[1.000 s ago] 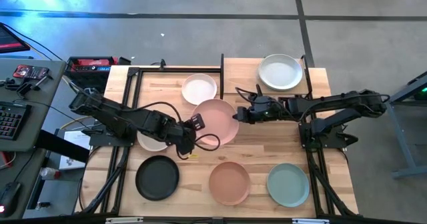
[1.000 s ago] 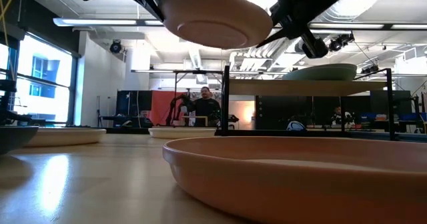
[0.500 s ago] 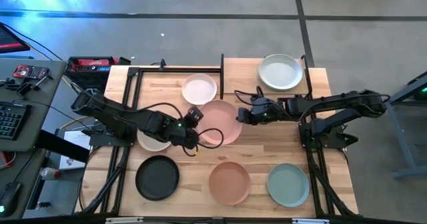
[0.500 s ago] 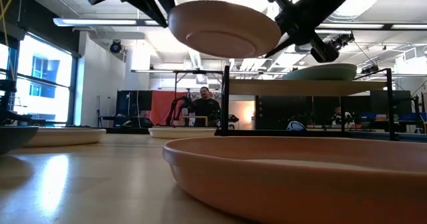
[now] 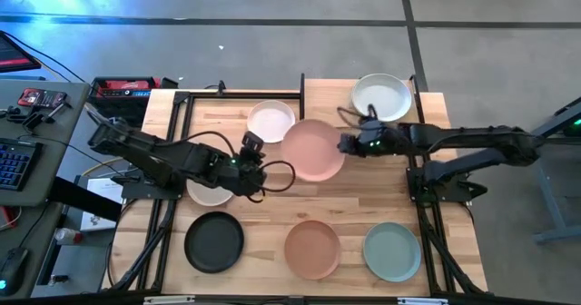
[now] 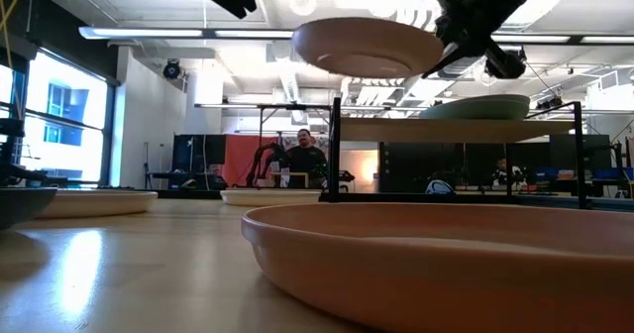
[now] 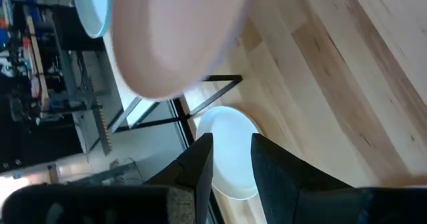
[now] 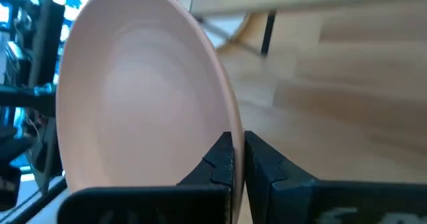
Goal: Place and stack plates onto a shelf
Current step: Stack the light pink plate on top of the light gray plate on the shelf
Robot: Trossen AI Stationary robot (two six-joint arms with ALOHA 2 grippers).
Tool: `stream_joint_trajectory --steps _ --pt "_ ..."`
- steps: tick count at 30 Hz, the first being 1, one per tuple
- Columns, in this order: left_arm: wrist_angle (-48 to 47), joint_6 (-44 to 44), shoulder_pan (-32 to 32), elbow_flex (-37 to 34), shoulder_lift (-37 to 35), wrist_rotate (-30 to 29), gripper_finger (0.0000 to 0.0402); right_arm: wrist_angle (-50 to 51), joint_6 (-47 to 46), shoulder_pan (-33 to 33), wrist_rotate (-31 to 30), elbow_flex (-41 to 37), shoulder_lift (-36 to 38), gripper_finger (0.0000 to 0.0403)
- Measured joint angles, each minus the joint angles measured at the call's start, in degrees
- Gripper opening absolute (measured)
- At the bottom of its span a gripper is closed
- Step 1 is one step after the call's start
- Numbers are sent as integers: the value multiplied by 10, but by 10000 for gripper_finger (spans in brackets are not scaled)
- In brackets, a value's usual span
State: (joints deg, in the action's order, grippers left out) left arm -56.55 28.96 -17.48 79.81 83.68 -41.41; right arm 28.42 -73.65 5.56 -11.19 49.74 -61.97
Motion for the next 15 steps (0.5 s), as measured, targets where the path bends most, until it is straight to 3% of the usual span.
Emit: stream_joint_trajectory --steps 15 --pt "-1 -49 55 0 -4 7 91 130 66 228 12 0 185 0"
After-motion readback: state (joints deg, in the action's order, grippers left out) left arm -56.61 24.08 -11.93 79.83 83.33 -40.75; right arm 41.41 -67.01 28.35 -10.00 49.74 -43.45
